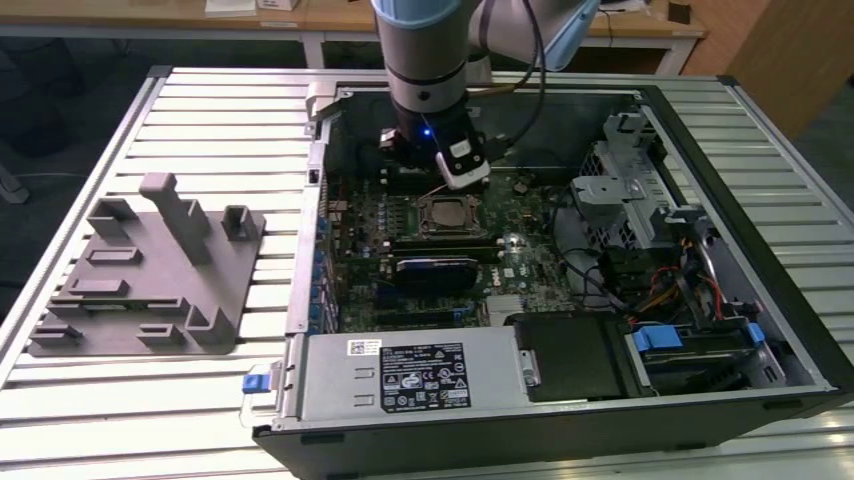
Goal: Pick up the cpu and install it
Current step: 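Install the first cpu locking lever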
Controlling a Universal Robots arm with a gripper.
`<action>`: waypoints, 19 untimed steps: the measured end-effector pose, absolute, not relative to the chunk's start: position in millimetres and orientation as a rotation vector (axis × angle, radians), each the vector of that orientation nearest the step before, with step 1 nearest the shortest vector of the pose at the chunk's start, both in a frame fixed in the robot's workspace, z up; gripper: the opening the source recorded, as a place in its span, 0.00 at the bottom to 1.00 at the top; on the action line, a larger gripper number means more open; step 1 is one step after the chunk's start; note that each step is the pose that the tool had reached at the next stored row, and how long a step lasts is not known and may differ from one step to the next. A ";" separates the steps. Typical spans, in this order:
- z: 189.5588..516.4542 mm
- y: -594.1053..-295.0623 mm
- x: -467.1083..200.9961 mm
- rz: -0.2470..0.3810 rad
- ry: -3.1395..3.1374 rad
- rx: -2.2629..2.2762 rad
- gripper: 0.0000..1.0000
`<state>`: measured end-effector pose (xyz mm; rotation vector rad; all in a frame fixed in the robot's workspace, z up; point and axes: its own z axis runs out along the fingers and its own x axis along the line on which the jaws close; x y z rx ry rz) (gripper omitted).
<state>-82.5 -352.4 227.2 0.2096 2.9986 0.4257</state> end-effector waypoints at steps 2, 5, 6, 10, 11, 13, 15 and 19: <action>226.3 -352.4 -82.5 0.425 2.988 0.213 0.11; 223.9 -352.3 -82.5 0.425 2.977 0.213 0.11; 223.0 -352.4 -82.5 0.425 2.975 0.213 0.11; 219.8 -352.4 -82.3 0.425 2.970 0.212 0.11; 219.4 -352.3 -81.9 0.424 2.970 0.212 0.11; 218.6 -352.2 -81.0 0.424 2.970 0.213 0.11; 217.7 -352.1 -80.1 0.424 2.969 0.215 0.11; 216.2 -350.9 -78.5 0.424 2.967 0.221 0.11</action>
